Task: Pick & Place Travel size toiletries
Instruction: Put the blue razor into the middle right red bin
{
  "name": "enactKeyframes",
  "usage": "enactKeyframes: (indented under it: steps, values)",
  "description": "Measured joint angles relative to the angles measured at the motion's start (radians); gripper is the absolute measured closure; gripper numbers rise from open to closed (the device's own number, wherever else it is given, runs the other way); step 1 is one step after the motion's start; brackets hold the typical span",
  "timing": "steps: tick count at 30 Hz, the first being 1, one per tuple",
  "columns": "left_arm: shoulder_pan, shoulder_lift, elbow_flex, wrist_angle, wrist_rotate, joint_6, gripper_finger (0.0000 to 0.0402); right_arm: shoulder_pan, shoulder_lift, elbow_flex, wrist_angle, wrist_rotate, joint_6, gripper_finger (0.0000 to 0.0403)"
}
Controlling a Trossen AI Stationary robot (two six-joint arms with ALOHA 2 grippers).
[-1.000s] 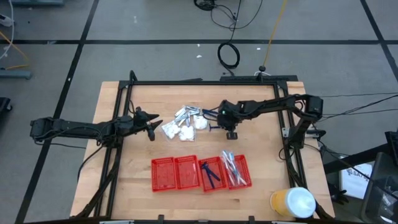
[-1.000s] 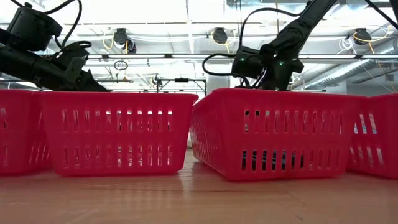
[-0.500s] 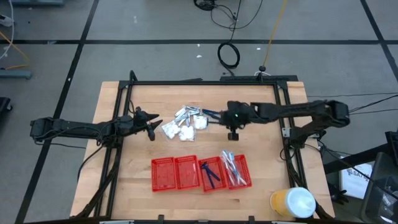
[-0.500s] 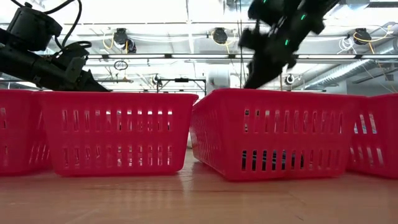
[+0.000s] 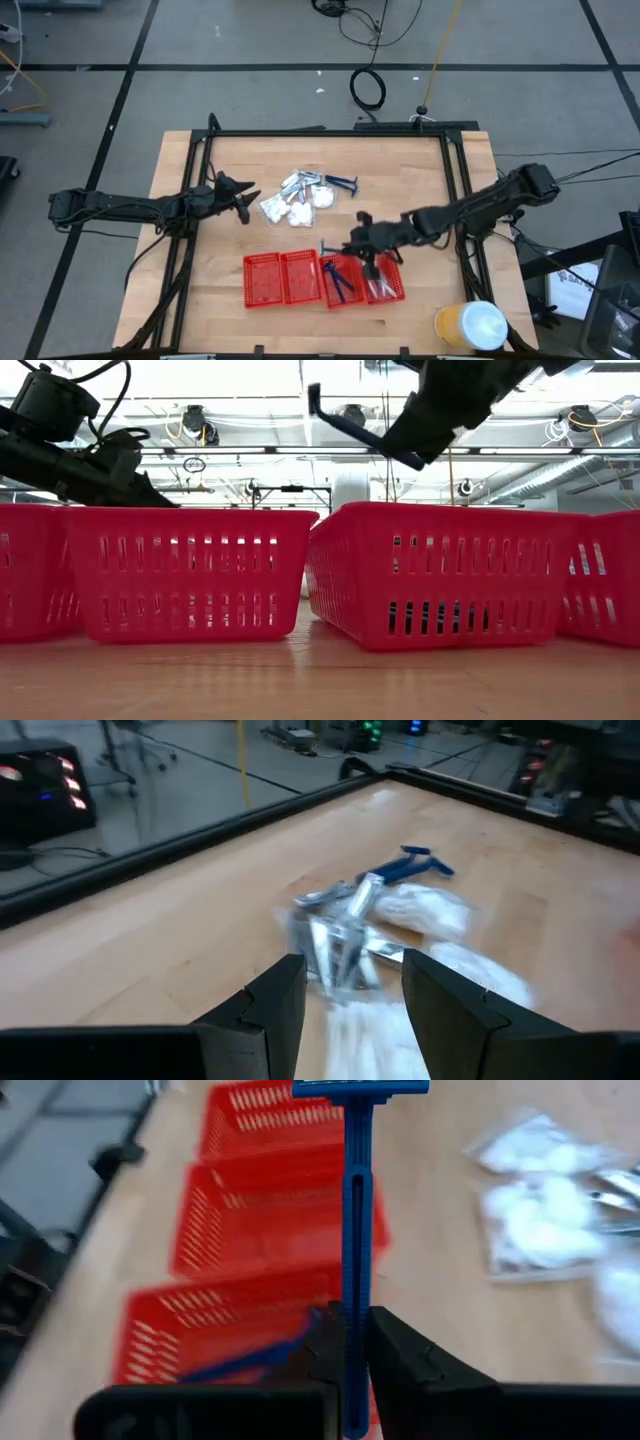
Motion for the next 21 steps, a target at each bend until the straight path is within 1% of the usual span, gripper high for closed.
enactKeyframes:
  steps: [3,5,7,10,14,21]
  values:
    - [0.0,0.0,0.0,0.002,-0.079,0.035,0.0236,0.051,0.055,0.0,0.062,0.001,0.12,0.0387]
    - [0.0,0.0,0.0,0.004,-0.131,0.032,0.0236,0.082,0.091,0.0,0.115,0.001,0.2,0.0387]
    - [0.0,0.0,0.0,0.004,-0.161,0.009,0.0236,0.113,0.125,0.0,0.16,0.003,0.272,0.0387]
    - [0.0,0.0,0.0,0.004,-0.164,-0.017,0.0236,0.156,0.173,0.0,0.185,0.03,0.369,0.0387]
    - [-0.001,0.0,0.0,0.003,-0.16,-0.086,0.0236,0.193,0.199,0.0,0.177,0.053,0.5,0.0387]
    - [-0.004,0.0,0.0,0.001,-0.152,-0.225,0.0236,0.232,0.199,0.0,0.173,0.107,0.621,0.0387]
